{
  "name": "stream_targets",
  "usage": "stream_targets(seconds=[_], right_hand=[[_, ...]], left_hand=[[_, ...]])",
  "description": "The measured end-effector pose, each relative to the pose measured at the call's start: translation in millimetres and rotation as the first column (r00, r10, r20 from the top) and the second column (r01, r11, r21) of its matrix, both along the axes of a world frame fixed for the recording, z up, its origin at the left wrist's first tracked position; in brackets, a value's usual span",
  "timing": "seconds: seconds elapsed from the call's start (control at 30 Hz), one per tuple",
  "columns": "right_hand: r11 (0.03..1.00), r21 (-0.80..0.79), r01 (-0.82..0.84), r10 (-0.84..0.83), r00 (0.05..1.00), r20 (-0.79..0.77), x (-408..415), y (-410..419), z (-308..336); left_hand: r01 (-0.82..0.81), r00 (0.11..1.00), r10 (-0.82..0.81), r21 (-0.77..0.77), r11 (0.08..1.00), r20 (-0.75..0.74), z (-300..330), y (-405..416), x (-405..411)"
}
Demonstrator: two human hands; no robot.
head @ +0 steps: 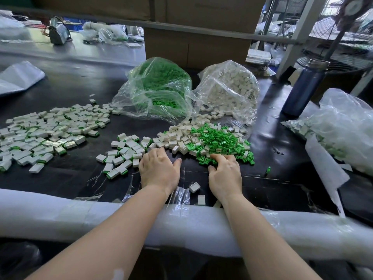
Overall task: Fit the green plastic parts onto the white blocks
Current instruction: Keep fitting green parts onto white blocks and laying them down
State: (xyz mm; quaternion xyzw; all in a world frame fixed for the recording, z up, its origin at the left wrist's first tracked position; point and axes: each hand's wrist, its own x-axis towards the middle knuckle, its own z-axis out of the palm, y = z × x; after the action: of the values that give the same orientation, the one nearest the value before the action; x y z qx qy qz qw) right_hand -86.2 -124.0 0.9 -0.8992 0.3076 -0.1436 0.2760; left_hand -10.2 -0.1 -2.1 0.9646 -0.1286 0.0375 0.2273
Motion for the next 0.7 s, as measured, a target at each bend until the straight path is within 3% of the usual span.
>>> stream_targets(seconds=[0.23, 0.7], right_hand=[[1.0, -0.001, 0.008, -0.008, 1.0, 0.009, 1.0, 0.0, -1.1], [1.0, -0.006, 0.011, -0.011, 1.0, 0.014, 0.9, -0.3, -2.9]], left_hand=[[-0.003, 1.0, 0.0, -0.105, 0.994, -0.027, 3.7, -0.1, 6.5], [0.123, 0.977, -0.107, 0.08, 0.989, -0.187, 6.6, -13.3, 28.6]])
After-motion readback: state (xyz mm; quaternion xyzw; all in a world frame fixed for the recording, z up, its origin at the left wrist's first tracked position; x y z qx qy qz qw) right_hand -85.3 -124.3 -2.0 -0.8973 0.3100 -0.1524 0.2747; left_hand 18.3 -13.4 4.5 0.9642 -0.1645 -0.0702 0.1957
